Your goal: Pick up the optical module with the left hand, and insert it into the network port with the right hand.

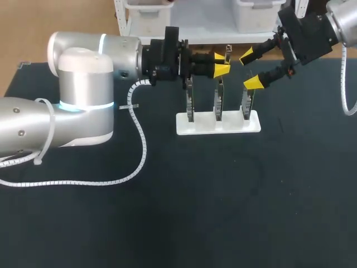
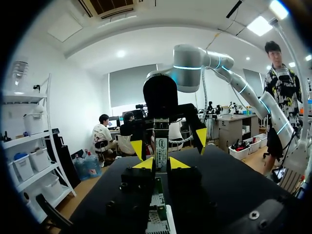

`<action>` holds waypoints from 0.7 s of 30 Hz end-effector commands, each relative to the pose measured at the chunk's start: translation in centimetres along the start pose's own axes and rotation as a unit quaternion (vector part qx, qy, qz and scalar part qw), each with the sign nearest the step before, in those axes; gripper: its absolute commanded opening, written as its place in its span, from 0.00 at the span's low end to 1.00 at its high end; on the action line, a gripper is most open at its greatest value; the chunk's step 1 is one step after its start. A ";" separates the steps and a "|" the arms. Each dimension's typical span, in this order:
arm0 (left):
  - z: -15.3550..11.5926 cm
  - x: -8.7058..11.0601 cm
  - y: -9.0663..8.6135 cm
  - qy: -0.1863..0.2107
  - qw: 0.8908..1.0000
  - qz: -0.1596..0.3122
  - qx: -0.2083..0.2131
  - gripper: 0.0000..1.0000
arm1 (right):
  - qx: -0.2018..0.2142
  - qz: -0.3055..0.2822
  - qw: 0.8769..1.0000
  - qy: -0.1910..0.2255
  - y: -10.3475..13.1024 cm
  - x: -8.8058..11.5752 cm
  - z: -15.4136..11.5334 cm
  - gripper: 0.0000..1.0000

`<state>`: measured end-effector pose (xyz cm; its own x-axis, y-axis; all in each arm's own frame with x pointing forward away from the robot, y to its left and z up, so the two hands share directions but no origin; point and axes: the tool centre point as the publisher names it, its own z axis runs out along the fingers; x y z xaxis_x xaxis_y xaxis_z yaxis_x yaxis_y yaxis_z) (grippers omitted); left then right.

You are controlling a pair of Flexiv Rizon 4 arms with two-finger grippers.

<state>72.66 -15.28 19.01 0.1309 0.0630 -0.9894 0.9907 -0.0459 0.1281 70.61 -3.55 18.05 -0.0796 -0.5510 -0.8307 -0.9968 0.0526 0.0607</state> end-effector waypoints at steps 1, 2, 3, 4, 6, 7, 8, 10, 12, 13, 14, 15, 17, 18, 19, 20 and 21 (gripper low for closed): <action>0.1 0.0 0.2 0.001 1.000 0.000 0.002 0.00 | 0.002 0.000 1.000 0.000 0.1 0.0 0.0 1.00; 0.1 0.0 0.2 0.001 1.000 0.000 0.002 0.00 | 0.002 0.000 1.000 0.000 0.1 0.0 0.0 1.00; 0.1 0.0 0.2 0.001 1.000 0.000 0.002 0.00 | 0.002 0.000 1.000 0.000 0.1 0.0 0.0 1.00; 0.0 0.1 0.1 0.002 1.000 -0.001 0.002 0.00 | 0.002 0.000 1.000 0.000 0.1 0.0 0.0 1.00; -0.5 0.1 -0.1 0.011 1.000 -0.005 -0.009 0.00 | 0.002 0.000 1.000 0.000 0.1 0.0 0.0 1.00; -0.7 0.2 -0.1 0.010 1.000 -0.006 -0.014 0.00 | 0.002 0.000 1.000 0.000 0.1 0.0 0.0 1.00; -0.8 0.2 -0.2 0.009 1.000 -0.008 -0.018 0.00 | 0.002 0.000 1.000 0.000 0.1 0.0 0.0 1.00; -1.0 0.2 -0.3 0.013 1.000 -0.013 -0.022 0.00 | 0.002 0.000 1.000 0.000 0.1 0.0 0.0 1.00; -0.8 0.0 -0.4 0.020 0.999 -0.019 -0.027 0.00 | 0.002 0.000 1.000 0.000 0.1 0.0 0.0 1.00; -0.8 -0.1 -0.4 0.020 0.999 -0.021 -0.028 0.00 | 0.002 0.000 1.000 0.000 0.1 0.0 0.0 1.00; -0.9 0.0 -0.5 0.022 0.999 -0.027 -0.031 0.00 | 0.002 0.000 1.000 0.000 0.1 0.0 0.0 1.00; -1.0 0.0 -0.6 0.022 0.999 -0.027 -0.031 0.00 | 0.002 0.000 1.000 0.000 0.1 0.0 0.0 1.00; -1.1 -0.1 -0.5 0.025 0.999 -0.028 -0.032 0.00 | 0.002 0.000 1.000 0.000 0.1 0.0 0.0 1.00; -1.1 -0.2 -0.5 0.027 0.999 -0.026 -0.032 0.00 | 0.002 0.000 1.000 0.000 0.1 0.0 0.0 1.00; -1.1 -0.3 -0.4 0.028 0.999 -0.026 -0.032 0.00 | 0.002 0.000 1.000 0.000 0.1 0.0 0.0 1.00; -1.1 -0.3 -0.3 0.028 0.999 -0.026 -0.033 0.00 | 0.002 0.000 1.000 0.000 0.1 0.0 0.0 1.00; -1.0 -0.4 -0.2 0.028 0.999 -0.026 -0.034 0.00 | 0.002 0.000 1.000 0.000 0.1 0.0 0.0 1.00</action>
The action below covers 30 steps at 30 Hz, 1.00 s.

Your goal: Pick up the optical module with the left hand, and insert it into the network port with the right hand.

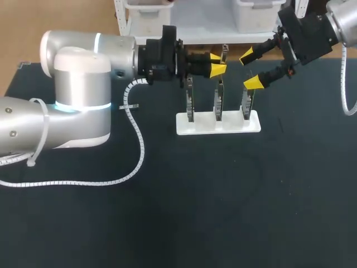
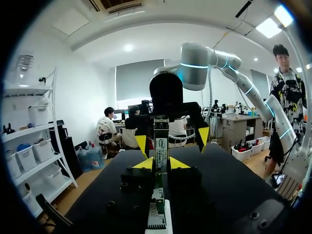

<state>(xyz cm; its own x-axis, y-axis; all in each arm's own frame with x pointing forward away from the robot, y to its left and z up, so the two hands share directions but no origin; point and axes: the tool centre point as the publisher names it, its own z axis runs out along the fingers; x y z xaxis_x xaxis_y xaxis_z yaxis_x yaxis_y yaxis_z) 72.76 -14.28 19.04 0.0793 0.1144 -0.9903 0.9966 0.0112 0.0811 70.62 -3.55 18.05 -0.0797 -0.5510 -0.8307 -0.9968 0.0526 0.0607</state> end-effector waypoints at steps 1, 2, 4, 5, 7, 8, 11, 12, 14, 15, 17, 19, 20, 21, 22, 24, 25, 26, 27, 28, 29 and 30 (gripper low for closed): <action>0.1 -0.4 -0.2 0.003 1.000 0.001 -0.008 0.00 | 0.002 0.000 1.000 0.000 0.1 0.0 0.0 1.00; 0.1 -0.4 -0.2 0.003 1.000 0.001 -0.008 0.00 | 0.002 0.000 1.000 0.000 0.1 0.0 0.0 1.00; 0.3 -0.3 -0.1 0.000 1.000 0.002 -0.007 0.00 | 0.002 0.000 1.000 0.000 0.1 0.0 0.0 1.00; 0.3 -0.3 -0.1 0.000 1.000 0.002 -0.006 0.00 | 0.002 0.000 1.000 0.000 0.1 0.0 0.0 1.00; 0.4 -0.2 -0.1 -0.006 1.000 0.002 -0.008 0.00 | 0.002 0.000 1.000 0.000 0.1 0.0 0.0 1.00; 0.4 -0.2 -0.1 -0.005 1.000 0.002 -0.009 0.00 | 0.002 0.000 1.000 0.000 0.1 0.0 0.0 1.00; 0.5 0.0 -0.1 -0.008 1.000 0.002 -0.011 0.00 | 0.002 0.000 1.000 0.000 0.1 0.0 0.0 1.00; 0.5 0.1 0.0 -0.009 1.000 0.002 -0.011 0.00 | 0.002 0.000 1.000 0.000 0.1 0.0 0.0 1.00; 0.7 0.1 0.0 -0.010 1.000 0.003 -0.012 0.00 | 0.002 0.000 1.000 0.000 0.1 0.0 0.0 1.00; 0.7 0.1 0.0 -0.011 1.000 0.003 -0.012 0.00 | 0.002 0.000 1.000 0.000 0.1 0.0 0.0 1.00; 0.8 0.1 0.2 -0.011 1.000 0.004 -0.010 0.00 | 0.002 0.000 1.000 0.000 0.1 0.0 0.0 1.00; 0.9 0.1 0.2 -0.011 1.000 0.004 -0.008 0.00 | 0.002 0.000 1.000 0.000 0.1 0.0 0.0 1.00; 0.9 0.1 0.2 -0.010 1.000 0.003 -0.007 0.00 | 0.002 0.000 1.000 0.000 0.1 0.0 0.0 1.00; 0.9 0.1 0.2 -0.010 1.000 0.002 -0.003 0.00 | 0.002 0.000 1.000 0.000 0.1 0.0 0.0 1.00; 1.0 0.0 0.2 -0.010 1.000 0.002 -0.003 0.00 | 0.002 0.000 1.000 0.000 0.1 0.0 0.0 1.00; 1.1 -0.1 0.2 -0.010 1.000 0.004 -0.001 0.00 | 0.002 0.000 1.000 0.000 0.1 0.0 0.0 1.00; 1.1 -0.1 0.2 -0.010 1.000 0.004 -0.001 0.00 | 0.002 0.000 1.000 0.000 0.1 0.0 0.0 1.00; 1.1 -0.1 0.2 -0.010 1.000 0.004 -0.001 0.00 | 0.002 0.000 1.000 0.000 0.1 0.0 0.0 1.00; 1.1 -0.1 0.2 -0.010 1.000 0.004 -0.001 0.00 | 0.002 0.000 1.000 0.000 0.1 0.0 0.0 1.00; 1.1 -0.1 0.2 -0.010 1.000 0.004 -0.001 0.00 | 0.002 0.000 1.000 0.000 0.1 0.0 0.0 1.00; 1.1 -0.1 0.2 -0.010 1.000 0.004 -0.001 0.00 | 0.002 0.000 1.000 0.000 0.1 0.0 0.0 1.00; 1.1 -0.1 0.2 -0.010 1.000 0.004 -0.001 0.00 | 0.002 -0.002 1.000 -0.002 0.1 -0.2 -0.1 1.00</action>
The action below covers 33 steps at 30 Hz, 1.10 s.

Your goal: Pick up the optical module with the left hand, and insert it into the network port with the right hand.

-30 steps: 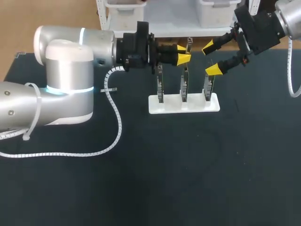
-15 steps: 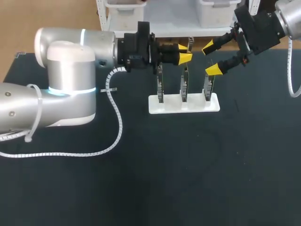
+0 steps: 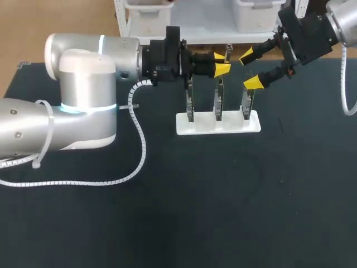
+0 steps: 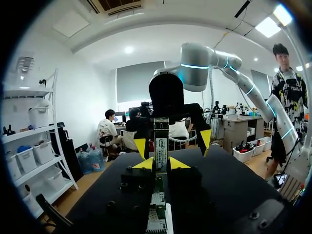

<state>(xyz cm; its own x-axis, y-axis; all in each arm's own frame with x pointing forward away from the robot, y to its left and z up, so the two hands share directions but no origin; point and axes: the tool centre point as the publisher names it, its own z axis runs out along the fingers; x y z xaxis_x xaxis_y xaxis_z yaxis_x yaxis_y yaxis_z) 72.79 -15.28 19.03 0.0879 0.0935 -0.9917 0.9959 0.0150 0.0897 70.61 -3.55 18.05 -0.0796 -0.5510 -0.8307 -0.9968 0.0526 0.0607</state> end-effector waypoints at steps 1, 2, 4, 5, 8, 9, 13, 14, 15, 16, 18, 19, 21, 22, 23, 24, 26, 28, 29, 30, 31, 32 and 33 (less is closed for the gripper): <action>0.1 0.0 0.2 0.000 1.000 0.000 0.002 0.00 | 0.002 -0.006 1.000 -0.005 0.0 -0.4 -0.2 1.00; 0.1 0.0 0.2 0.000 1.000 0.000 0.002 0.00 | 0.004 -0.013 1.000 -0.008 0.0 -0.7 -0.3 1.00; 0.1 0.0 0.2 0.000 1.000 0.000 0.002 0.00 | 0.008 -0.024 1.000 -0.015 -0.3 -1.4 -0.5 1.00; 0.1 0.0 0.2 0.000 1.000 0.000 0.002 0.00 | 0.005 -0.031 0.999 -0.029 -0.4 -2.0 -0.7 1.00; 0.1 0.0 0.2 0.000 1.000 0.000 0.002 0.00 | 0.004 -0.049 0.997 -0.059 -0.9 -3.4 -1.2 1.00; 0.1 0.0 0.2 0.000 1.000 0.000 0.002 0.00 | 0.001 -0.059 0.996 -0.071 -1.0 -4.1 -1.4 1.00; 0.1 0.0 0.2 0.000 1.000 0.000 0.002 0.00 | -0.007 -0.087 0.992 -0.088 -1.0 -6.0 -1.5 1.00; 0.1 0.0 0.2 0.000 1.000 0.000 0.002 0.00 | -0.012 -0.093 0.991 -0.091 -0.9 -6.4 -1.4 1.00; 0.1 0.0 0.2 0.000 1.000 0.000 0.002 0.00 | -0.017 -0.099 0.990 -0.094 -0.8 -6.8 -1.2 1.00; 0.1 0.0 0.2 0.000 1.000 0.000 0.002 0.00 | -0.019 -0.103 0.990 -0.094 -0.7 -7.1 -1.1 1.00; 0.1 0.0 0.2 0.000 1.000 0.000 0.002 0.00 | -0.030 -0.108 0.989 -0.098 -0.6 -7.6 -0.6 1.00; 0.1 0.0 0.2 0.000 1.000 0.000 0.002 0.00 | -0.034 -0.112 0.988 -0.098 -0.5 -7.8 -0.3 1.00; 0.1 0.0 0.2 0.000 1.000 0.000 0.002 0.00 | -0.039 -0.115 0.988 -0.095 -0.3 -8.1 0.2 1.00; 0.1 0.0 0.2 0.000 1.000 0.000 0.002 0.00 | -0.040 -0.115 0.988 -0.095 -0.3 -8.3 0.5 1.00; 0.1 0.0 0.2 0.000 1.000 0.000 0.002 0.00 | -0.041 -0.116 0.988 -0.093 -0.3 -8.3 0.7 1.00; 0.1 0.0 0.2 0.000 1.000 0.000 0.002 0.00 | -0.041 -0.112 0.989 -0.092 -0.3 -8.3 0.8 1.00; 0.1 0.0 0.2 0.000 1.000 0.000 0.002 0.00 | -0.038 -0.105 0.990 -0.088 -0.3 -8.2 1.2 1.00; 0.1 0.0 0.2 0.000 1.000 0.000 0.002 0.00 | -0.031 -0.095 0.992 -0.083 -0.4 -7.9 1.4 1.00; 0.1 0.0 0.2 0.000 1.000 0.000 0.002 0.00 | -0.030 -0.091 0.992 -0.085 -0.5 -7.7 1.3 1.00; 0.1 0.0 0.2 0.000 1.000 0.000 0.002 0.00 | -0.025 -0.086 0.992 -0.085 -0.5 -7.5 1.3 1.00; 0.1 0.0 0.2 0.000 1.000 0.000 0.002 0.00 | -0.023 -0.081 0.993 -0.085 -0.6 -7.4 1.2 1.00; 0.1 0.0 0.2 0.000 1.000 0.000 0.002 0.00 | -0.021 -0.078 0.993 -0.086 -0.7 -7.3 1.1 1.00; 0.1 0.0 0.2 0.000 1.000 0.000 0.002 0.00 | -0.018 -0.075 0.993 -0.087 -0.7 -7.2 1.1 1.00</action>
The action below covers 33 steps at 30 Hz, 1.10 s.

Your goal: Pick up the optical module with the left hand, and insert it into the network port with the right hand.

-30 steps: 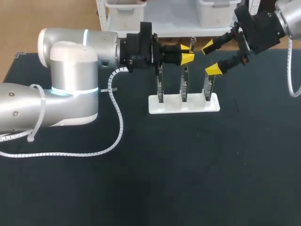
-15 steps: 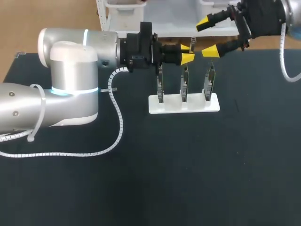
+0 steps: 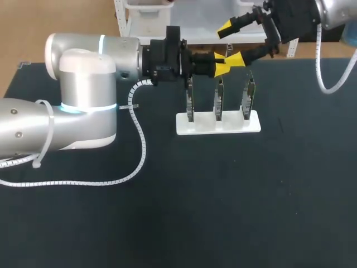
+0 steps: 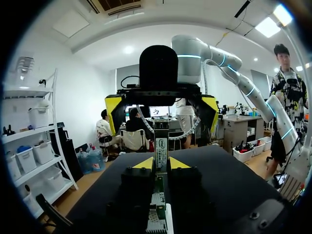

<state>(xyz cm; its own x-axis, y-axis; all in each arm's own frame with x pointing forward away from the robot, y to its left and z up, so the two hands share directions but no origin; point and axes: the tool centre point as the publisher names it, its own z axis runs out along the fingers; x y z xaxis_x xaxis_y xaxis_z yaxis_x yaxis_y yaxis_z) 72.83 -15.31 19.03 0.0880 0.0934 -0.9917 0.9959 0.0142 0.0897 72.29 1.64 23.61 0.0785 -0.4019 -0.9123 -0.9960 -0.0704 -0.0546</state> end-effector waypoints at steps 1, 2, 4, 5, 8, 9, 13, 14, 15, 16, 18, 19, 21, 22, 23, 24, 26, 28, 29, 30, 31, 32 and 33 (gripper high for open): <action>0.0 0.0 0.1 0.000 1.000 0.000 0.001 0.00 | 0.011 0.005 1.000 -0.003 0.4 0.4 -0.4 1.00; 0.0 0.0 0.1 0.000 1.000 0.000 0.001 0.00 | 0.012 0.006 1.000 -0.005 0.4 0.4 -0.5 1.00; 0.0 0.0 0.1 0.000 1.000 0.000 0.001 0.00 | 0.008 0.019 0.999 -0.025 0.4 0.4 -0.8 1.00; 0.0 0.0 0.1 0.000 1.000 0.000 0.001 0.00 | 0.008 0.021 0.999 -0.024 0.3 0.5 -0.9 1.00; 0.0 0.0 0.1 0.000 1.000 0.000 0.001 0.00 | 0.005 0.025 0.999 -0.024 0.3 0.7 -1.0 1.00; 0.0 0.0 0.1 0.000 1.000 0.000 0.001 0.00 | 0.003 0.027 0.999 -0.022 0.3 0.9 -0.9 1.00; 0.0 0.0 0.1 0.000 1.000 0.000 0.001 0.00 | -0.002 0.034 0.999 -0.022 0.2 1.2 -0.8 1.00; 0.0 0.0 0.1 0.000 1.000 0.000 0.001 0.00 | -0.002 0.033 0.999 -0.023 0.2 1.2 -0.8 1.00; 0.0 0.0 0.1 0.000 1.000 0.000 0.001 0.00 | -0.003 0.032 0.999 -0.024 0.2 1.0 -0.8 1.00; 0.0 0.0 0.1 0.000 1.000 0.000 0.001 0.00 | -0.003 0.029 0.999 -0.027 0.1 0.9 -0.8 1.00; 0.0 0.0 0.1 0.000 1.000 0.000 0.001 0.00 | -0.004 0.027 0.999 -0.027 0.1 0.7 -0.8 1.00; 0.0 0.0 0.1 0.000 1.000 0.000 0.001 0.00 | -0.004 0.026 0.999 -0.027 0.0 0.6 -0.8 1.00; 0.0 0.0 0.1 0.000 1.000 0.000 0.001 0.00 | -0.005 0.024 0.999 -0.028 -0.1 0.5 -0.8 1.00; 0.0 0.0 0.1 0.000 1.000 0.000 0.001 0.00 | -0.006 0.024 0.999 -0.028 -0.1 0.5 -0.7 1.00; 0.0 0.0 0.1 0.000 1.000 0.000 0.001 0.00 | -0.007 0.024 0.999 -0.027 -0.1 0.6 -0.6 1.00; 0.0 0.0 0.1 0.000 1.000 0.000 0.001 0.00 | -0.008 0.025 0.999 -0.027 -0.1 0.6 -0.6 1.00; 0.0 0.0 0.1 0.000 1.000 0.000 0.001 0.00 | -0.010 0.026 0.999 -0.026 -0.1 0.6 -0.4 1.00; 0.0 0.0 0.1 0.000 1.000 0.000 0.001 0.00 | -0.012 0.027 0.999 -0.025 -0.2 0.6 -0.3 1.00; 0.0 0.0 0.1 0.000 1.000 0.000 0.001 0.00 | -0.013 0.027 0.999 -0.024 -0.2 0.6 -0.2 1.00; 0.0 0.0 0.1 0.000 1.000 0.000 0.001 0.00 | -0.015 0.028 0.999 -0.023 -0.2 0.6 -0.2 1.00; 0.0 0.0 0.1 0.000 1.000 0.000 0.001 0.00 | -0.018 0.030 0.999 -0.024 -0.2 0.6 -0.2 1.00; 0.0 0.0 0.1 0.000 1.000 0.000 0.001 0.00 | -0.018 0.030 0.999 -0.024 -0.2 0.6 -0.2 1.00; 0.0 0.0 0.1 0.000 1.000 0.000 0.001 0.00 | -0.018 0.030 0.999 -0.024 -0.2 0.6 -0.2 1.00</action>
<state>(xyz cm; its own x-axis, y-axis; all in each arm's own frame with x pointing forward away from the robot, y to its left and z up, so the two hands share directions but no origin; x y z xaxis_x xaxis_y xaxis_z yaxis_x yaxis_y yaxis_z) 72.83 -15.31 19.03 0.0880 0.0934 -0.9917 0.9959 0.0142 0.0897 72.08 1.20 23.18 0.0161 -0.3626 -0.9318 -0.9972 -0.0743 0.0116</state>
